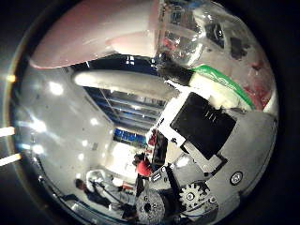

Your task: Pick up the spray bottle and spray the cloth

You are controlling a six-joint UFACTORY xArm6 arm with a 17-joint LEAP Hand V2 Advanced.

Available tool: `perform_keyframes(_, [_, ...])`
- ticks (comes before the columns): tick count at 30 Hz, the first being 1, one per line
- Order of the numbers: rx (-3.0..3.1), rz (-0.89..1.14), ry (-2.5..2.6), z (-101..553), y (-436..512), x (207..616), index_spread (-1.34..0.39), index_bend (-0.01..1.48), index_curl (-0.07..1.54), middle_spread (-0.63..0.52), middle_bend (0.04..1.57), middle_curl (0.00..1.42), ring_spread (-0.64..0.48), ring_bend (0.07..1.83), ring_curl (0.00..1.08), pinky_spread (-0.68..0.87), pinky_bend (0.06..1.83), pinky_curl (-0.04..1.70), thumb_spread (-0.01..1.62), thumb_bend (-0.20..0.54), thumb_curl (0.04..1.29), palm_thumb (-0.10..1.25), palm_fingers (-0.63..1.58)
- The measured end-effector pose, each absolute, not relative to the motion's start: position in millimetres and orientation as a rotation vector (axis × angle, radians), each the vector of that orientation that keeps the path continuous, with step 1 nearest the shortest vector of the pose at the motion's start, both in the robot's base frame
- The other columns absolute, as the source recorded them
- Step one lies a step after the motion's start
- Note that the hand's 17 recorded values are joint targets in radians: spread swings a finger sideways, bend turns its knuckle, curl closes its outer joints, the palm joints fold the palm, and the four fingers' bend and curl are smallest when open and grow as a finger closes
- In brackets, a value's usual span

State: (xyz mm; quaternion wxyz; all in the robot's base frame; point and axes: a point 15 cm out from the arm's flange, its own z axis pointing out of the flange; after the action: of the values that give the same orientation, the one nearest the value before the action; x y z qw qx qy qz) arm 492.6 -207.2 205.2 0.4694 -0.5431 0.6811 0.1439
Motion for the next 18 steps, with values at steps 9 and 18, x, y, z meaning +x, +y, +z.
perform_keyframes(9, [-1.893, 0.239, 1.758, 283, -185, 433, -0.24, 1.14, 0.9, -0.11, 1.42, 0.75, -0.22, 1.4, 0.75, -0.15, 1.18, 1.19, 0.88, -0.015, 0.65, 1.1, 1.07])
perform_keyframes(18, [-2.319, 0.035, 1.679, 361, -99, 408, -0.23, 1.13, 0.9, -0.1, 1.42, 0.73, -0.23, 1.39, 0.78, -0.15, 1.11, 1.35, 0.85, -0.015, 0.71, 1.09, 1.08])
